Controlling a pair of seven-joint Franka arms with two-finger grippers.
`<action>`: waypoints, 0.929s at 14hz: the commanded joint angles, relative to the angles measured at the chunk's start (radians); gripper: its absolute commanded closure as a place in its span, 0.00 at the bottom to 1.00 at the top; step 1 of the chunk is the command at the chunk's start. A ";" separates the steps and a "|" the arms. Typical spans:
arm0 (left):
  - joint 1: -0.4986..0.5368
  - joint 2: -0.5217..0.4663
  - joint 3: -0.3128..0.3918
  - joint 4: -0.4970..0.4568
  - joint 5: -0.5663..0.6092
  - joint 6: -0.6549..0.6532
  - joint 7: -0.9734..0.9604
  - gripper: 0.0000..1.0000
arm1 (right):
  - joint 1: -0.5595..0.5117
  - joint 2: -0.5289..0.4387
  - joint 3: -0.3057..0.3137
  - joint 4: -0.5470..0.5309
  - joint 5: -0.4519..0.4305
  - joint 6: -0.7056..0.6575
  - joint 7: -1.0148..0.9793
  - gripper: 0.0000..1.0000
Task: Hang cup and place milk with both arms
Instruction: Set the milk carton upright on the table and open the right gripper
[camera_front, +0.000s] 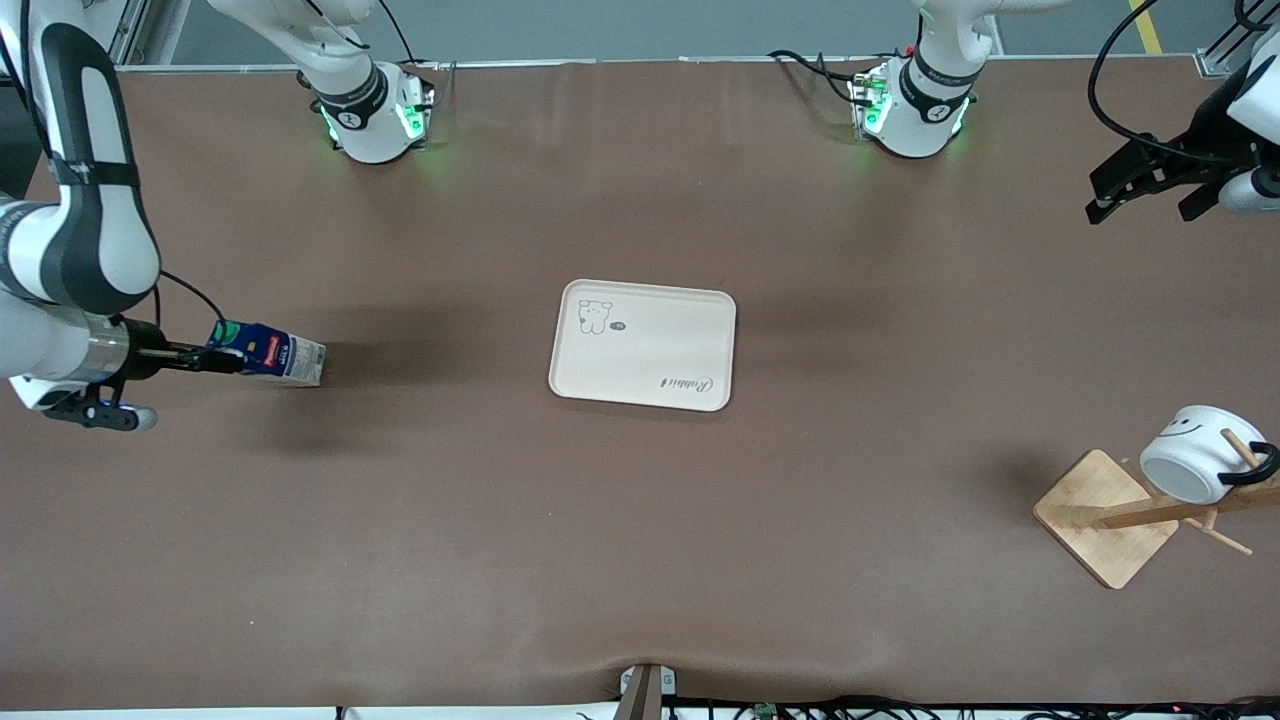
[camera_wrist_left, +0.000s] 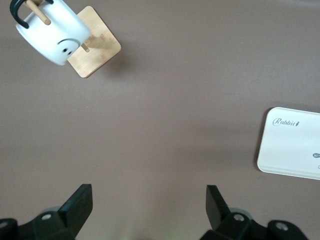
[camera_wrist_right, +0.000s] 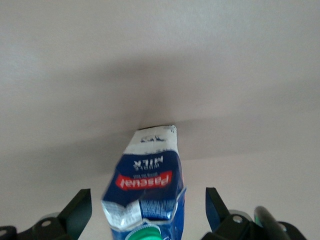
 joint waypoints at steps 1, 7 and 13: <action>0.001 -0.005 0.000 0.004 0.018 -0.005 0.003 0.00 | -0.009 0.005 0.014 0.078 -0.012 -0.080 0.005 0.00; 0.001 -0.005 0.002 0.005 0.018 -0.003 0.008 0.00 | 0.015 0.017 0.016 0.349 -0.135 -0.222 0.006 0.00; 0.009 -0.016 0.002 0.005 0.018 -0.008 0.012 0.00 | 0.014 -0.068 0.020 0.515 -0.003 -0.362 0.003 0.00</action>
